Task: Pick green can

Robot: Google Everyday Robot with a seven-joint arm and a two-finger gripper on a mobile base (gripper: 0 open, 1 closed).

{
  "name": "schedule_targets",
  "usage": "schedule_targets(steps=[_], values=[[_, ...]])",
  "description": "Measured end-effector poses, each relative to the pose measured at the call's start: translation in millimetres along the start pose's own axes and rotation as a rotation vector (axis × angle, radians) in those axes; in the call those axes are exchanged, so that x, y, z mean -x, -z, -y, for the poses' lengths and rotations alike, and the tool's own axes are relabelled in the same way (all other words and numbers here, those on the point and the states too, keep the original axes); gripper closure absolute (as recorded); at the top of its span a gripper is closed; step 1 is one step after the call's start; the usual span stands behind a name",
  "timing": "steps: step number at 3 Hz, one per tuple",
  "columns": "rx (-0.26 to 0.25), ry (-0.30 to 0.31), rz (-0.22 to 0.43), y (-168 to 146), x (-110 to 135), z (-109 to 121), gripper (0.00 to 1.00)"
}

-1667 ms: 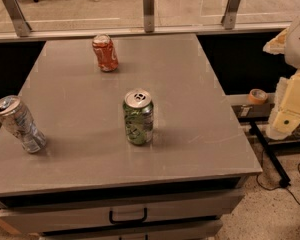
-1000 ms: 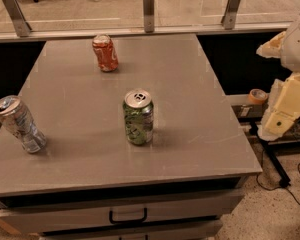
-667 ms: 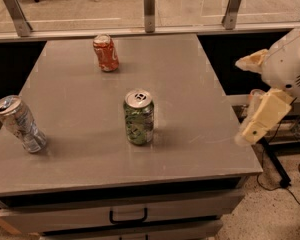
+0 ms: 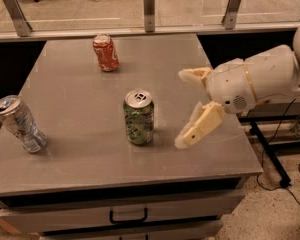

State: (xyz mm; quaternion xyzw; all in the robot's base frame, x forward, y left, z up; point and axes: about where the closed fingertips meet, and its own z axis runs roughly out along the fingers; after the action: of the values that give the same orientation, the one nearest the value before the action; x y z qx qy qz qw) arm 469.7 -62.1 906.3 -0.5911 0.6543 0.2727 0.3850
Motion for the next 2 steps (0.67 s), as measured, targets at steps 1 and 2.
schedule_targets(steps=[1,2], values=[[0.097,-0.044,0.194,-33.0,31.0,-12.5,0.0],[0.162,-0.062,0.323,-54.3,49.1,-23.2,0.0]])
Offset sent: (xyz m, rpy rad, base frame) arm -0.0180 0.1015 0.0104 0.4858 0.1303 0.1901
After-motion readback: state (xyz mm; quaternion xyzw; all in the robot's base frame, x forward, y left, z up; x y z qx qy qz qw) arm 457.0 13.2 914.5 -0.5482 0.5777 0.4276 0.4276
